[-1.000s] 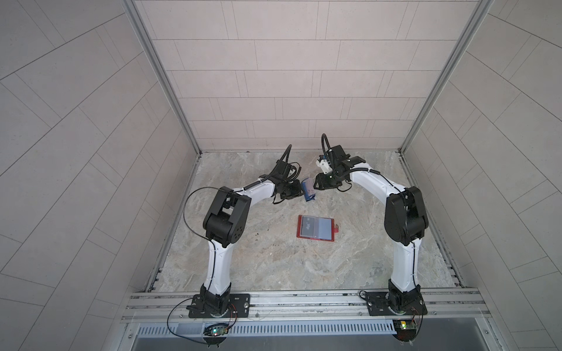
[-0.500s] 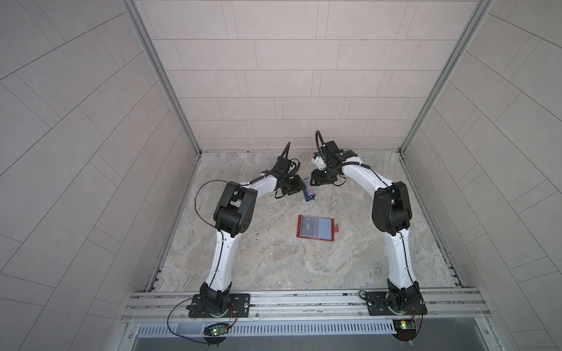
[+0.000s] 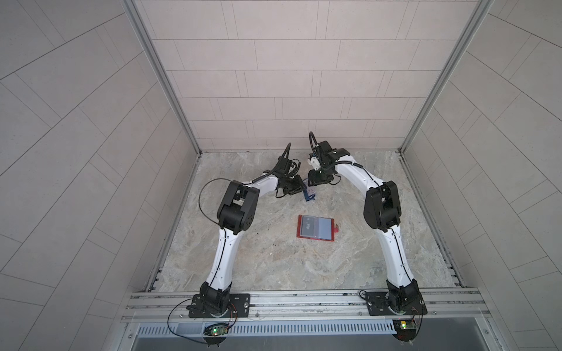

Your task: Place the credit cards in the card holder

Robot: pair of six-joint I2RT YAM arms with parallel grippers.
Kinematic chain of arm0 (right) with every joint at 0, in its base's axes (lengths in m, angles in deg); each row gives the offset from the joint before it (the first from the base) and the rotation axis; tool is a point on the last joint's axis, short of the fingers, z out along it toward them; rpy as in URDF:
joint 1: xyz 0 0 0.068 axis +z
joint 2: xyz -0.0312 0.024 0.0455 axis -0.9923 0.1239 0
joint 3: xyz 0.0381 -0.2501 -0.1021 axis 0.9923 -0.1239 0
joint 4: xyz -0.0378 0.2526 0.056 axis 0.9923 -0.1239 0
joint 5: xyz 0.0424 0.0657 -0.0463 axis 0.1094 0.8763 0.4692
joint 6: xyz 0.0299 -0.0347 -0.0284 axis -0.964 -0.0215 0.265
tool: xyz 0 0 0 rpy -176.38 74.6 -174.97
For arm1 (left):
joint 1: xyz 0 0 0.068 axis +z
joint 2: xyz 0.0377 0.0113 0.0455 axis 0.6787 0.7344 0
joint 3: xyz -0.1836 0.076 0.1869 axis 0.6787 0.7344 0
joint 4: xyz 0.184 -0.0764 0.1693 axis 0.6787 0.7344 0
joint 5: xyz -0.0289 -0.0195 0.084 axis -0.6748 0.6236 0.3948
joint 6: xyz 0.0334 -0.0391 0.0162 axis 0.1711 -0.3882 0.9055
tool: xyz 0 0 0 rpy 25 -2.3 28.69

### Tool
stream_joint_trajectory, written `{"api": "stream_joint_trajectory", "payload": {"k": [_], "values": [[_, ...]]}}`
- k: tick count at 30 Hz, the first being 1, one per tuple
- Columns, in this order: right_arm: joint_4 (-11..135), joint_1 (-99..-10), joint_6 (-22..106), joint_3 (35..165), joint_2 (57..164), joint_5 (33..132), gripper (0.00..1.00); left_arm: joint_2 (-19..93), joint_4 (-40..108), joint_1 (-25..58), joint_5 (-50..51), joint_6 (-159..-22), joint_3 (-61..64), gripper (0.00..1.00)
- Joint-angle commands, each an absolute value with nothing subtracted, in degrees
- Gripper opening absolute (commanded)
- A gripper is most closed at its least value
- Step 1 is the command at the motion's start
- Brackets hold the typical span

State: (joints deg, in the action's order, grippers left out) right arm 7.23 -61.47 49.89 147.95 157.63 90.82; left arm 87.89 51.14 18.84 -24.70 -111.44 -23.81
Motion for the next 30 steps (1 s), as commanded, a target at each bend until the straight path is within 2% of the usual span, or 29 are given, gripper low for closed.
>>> {"api": "stream_joint_trajectory", "payload": {"k": [1, 10, 30], "values": [[3.48, -60.83, 51.28, 150.51, 159.48, 88.2, 0.49, 89.42, 54.98, 19.06, -23.36, -110.2, -24.27, 0.33], [2.74, -60.31, 51.21, 151.91, 161.34, 87.34, 0.49, 90.54, 57.51, 18.92, -23.26, -109.02, -24.38, 0.28], [0.21, -60.1, 50.2, 154.37, 163.61, 82.9, 0.47, 91.0, 60.95, 18.71, -21.73, -107.54, -24.8, 0.27]]}}
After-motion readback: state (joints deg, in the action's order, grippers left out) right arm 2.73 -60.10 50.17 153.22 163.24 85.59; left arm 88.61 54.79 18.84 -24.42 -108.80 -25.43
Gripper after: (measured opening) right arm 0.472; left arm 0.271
